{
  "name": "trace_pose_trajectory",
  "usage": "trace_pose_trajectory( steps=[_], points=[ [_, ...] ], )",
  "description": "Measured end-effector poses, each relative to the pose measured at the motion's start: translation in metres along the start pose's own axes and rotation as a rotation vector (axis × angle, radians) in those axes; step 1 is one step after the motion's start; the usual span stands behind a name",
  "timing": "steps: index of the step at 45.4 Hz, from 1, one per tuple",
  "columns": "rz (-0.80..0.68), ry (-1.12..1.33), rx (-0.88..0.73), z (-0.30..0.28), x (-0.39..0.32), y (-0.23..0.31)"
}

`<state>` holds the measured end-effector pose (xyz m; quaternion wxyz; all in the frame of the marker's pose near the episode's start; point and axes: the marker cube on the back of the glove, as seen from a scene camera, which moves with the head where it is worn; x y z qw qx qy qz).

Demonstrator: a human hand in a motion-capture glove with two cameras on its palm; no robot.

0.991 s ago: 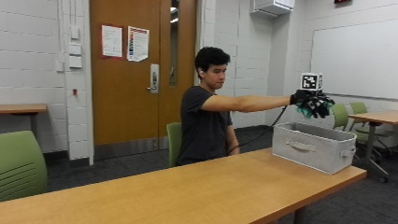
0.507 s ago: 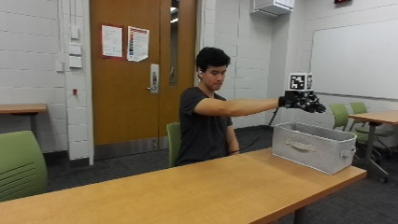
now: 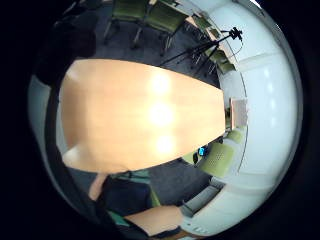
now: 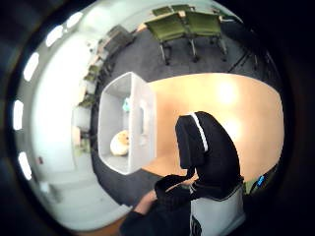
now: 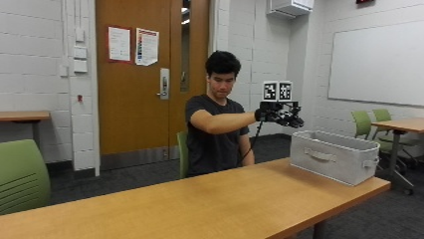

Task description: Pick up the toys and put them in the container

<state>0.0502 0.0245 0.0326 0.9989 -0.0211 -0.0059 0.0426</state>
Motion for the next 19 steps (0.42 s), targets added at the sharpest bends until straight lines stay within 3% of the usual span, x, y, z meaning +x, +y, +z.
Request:
trace_pose_trajectory(
  steps=[19],
  points=[
    [0.003,-0.037,-0.008,0.022,0.033,0.021]
  ],
)
